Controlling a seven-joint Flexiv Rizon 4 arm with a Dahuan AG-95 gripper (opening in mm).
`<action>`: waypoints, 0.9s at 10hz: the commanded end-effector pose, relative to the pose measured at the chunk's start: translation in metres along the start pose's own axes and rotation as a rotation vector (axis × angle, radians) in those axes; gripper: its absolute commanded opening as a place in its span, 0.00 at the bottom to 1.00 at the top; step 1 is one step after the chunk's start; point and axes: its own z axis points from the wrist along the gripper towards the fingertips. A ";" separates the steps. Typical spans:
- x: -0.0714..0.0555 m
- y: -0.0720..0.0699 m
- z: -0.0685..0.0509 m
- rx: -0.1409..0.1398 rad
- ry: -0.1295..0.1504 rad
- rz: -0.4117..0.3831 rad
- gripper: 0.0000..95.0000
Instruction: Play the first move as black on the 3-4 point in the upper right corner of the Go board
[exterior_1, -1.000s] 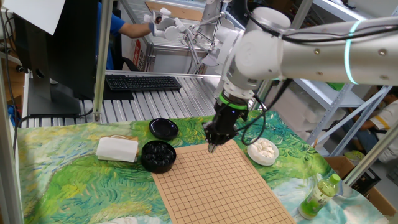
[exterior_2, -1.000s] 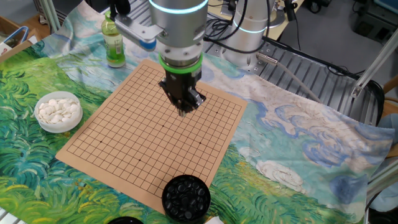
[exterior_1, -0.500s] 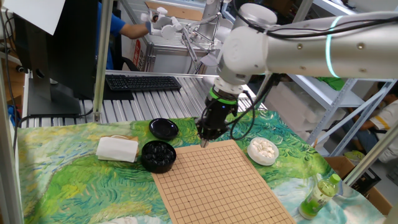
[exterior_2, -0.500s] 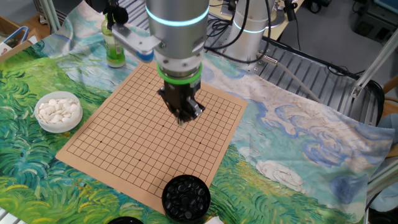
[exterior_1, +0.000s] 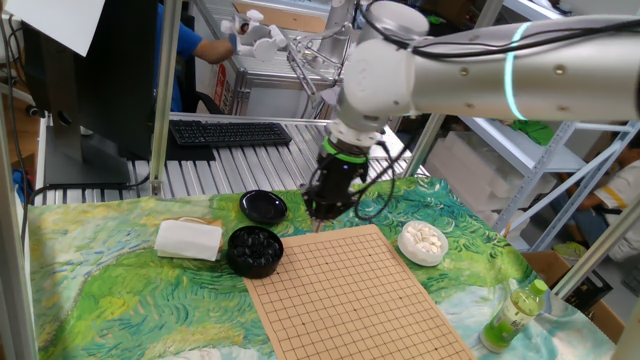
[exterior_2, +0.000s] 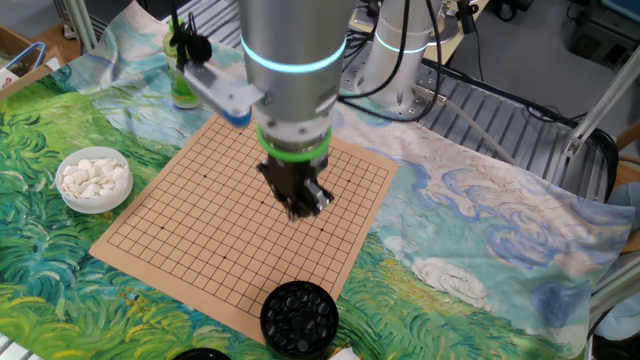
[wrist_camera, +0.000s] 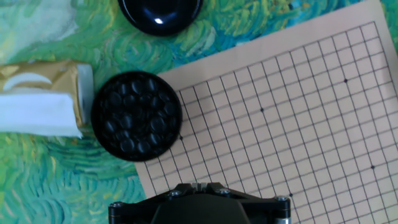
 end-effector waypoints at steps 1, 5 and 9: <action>-0.008 0.005 0.004 -0.002 -0.001 0.014 0.00; -0.017 0.017 0.010 -0.013 0.014 0.076 0.00; -0.022 0.028 0.031 0.007 0.068 0.223 0.00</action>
